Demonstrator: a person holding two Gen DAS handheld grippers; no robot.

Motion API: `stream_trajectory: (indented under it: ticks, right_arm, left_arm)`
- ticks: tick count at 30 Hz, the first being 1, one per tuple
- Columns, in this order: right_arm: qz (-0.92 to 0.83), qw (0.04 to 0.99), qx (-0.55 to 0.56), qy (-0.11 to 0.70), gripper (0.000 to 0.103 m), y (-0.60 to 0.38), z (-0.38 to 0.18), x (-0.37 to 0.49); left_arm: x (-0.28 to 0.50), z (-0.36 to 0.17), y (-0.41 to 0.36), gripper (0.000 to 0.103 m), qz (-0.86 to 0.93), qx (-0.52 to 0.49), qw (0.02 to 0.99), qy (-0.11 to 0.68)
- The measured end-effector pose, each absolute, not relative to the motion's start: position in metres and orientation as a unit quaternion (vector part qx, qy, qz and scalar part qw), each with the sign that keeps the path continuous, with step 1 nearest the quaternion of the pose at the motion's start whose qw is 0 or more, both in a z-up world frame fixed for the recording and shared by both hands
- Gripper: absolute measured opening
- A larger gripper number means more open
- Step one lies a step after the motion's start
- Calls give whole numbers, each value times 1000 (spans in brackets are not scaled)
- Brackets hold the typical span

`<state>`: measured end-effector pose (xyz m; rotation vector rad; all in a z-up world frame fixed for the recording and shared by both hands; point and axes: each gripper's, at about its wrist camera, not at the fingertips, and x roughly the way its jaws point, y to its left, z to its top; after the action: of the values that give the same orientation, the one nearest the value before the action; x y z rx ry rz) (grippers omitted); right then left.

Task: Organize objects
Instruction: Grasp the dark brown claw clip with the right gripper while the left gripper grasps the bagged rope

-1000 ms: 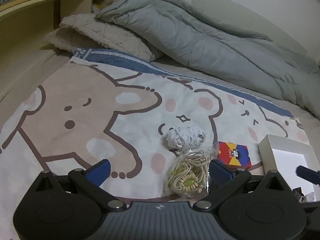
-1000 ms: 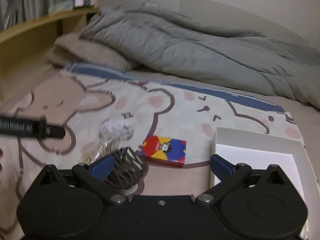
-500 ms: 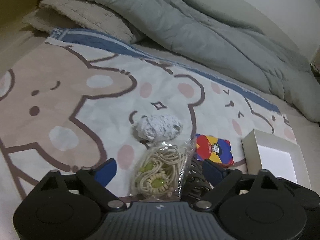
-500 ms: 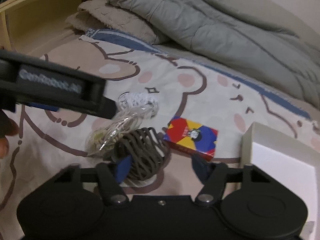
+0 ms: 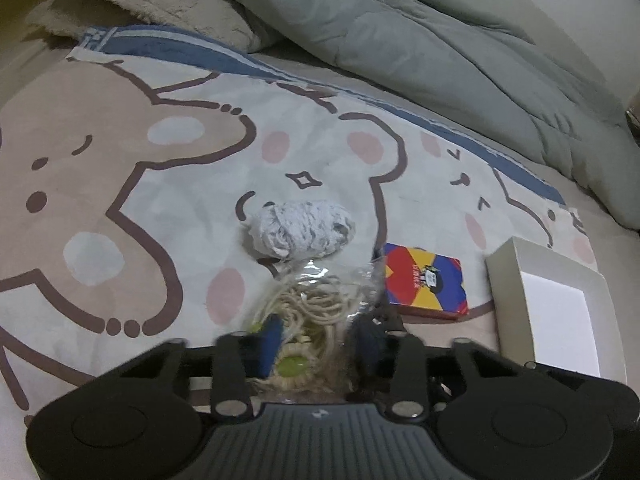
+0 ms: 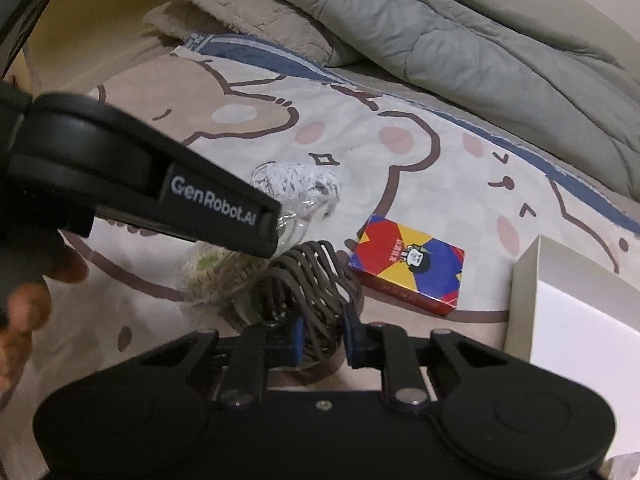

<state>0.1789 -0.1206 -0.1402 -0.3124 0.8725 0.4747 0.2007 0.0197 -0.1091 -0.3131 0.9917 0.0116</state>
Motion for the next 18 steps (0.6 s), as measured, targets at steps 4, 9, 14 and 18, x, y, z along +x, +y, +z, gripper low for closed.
stream_trajectory:
  ticks: [4, 9, 14, 18]
  right_arm:
    - [205, 871, -159, 417, 9, -126, -137, 176]
    - [201, 876, -146, 413, 8, -139, -124, 166]
    - [205, 880, -140, 405, 7, -152, -108, 145]
    - [219, 875, -139, 408, 6, -161, -99, 127]
  left_arm:
    - [195, -101, 17, 13, -2, -130, 874, 467]
    - [184, -95, 23, 11, 2, -115, 879, 463]
    - [169, -83, 40, 6, 4, -111, 887, 448]
    - [151, -72, 62, 4, 14, -115, 892, 437]
